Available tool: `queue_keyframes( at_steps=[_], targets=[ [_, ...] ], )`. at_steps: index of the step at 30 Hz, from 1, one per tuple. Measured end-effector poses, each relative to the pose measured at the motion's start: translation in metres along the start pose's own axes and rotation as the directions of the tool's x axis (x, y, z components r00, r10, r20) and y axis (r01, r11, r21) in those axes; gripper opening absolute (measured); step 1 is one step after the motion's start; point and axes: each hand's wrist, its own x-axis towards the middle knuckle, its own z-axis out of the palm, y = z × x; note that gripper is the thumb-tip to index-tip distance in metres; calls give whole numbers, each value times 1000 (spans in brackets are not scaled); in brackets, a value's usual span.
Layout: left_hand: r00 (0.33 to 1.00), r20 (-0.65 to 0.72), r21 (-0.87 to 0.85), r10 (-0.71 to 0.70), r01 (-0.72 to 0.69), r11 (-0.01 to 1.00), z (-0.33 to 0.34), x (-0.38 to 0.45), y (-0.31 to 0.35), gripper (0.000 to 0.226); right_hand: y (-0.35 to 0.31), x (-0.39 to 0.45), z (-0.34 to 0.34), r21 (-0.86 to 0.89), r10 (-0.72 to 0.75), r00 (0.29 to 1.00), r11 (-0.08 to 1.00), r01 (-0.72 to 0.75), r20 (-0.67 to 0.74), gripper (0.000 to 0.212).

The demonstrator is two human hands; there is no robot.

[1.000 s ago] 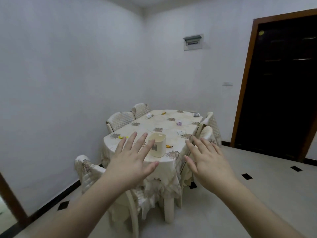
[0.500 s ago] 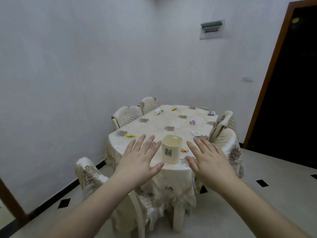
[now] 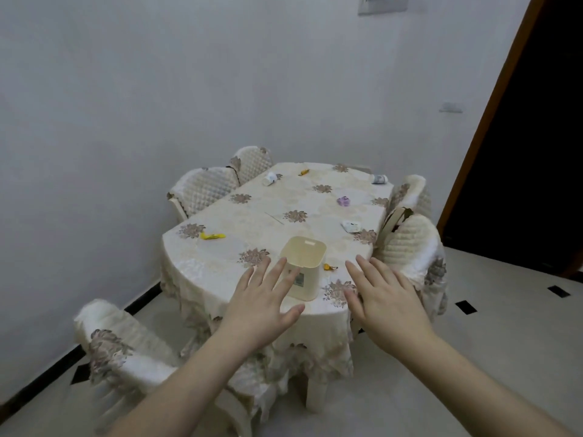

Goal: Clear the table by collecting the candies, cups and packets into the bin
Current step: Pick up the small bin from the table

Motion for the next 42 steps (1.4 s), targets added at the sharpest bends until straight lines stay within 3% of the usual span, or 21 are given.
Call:
queue_keyframes(
  at_steps=[9,14,19,25,33,36,39,42],
  targets=[
    [993,120,83,4,-14,996,51,102,-17,72,70,86,72,59,-15,996,998,10,90,56],
    [986,160,29,-49,45,999,82,141,-20,73,89,134,109,140,-34,988,990,12,153,58],
    [979,167,-47,-120,130,990,106,169,-32,74,87,162,145,268,-47,975,963,-13,217,57],
    [990,99,-188,-101,118,975,132,196,-56,69,68,190,182,312,-20,968,948,-61,250,63],
    [982,176,-322,-64,119,939,164,221,-92,68,40,210,207,409,88,950,888,-212,301,75],
    [970,239,-495,-36,154,855,174,232,-96,67,33,210,216,502,153,911,793,-345,384,80],
    [943,328,-726,-60,292,623,177,241,-96,74,36,212,224,546,208,842,679,-490,497,84],
    [896,425,-756,-133,432,492,180,247,-95,82,36,220,230,577,210,794,586,-570,571,87]
  ],
)
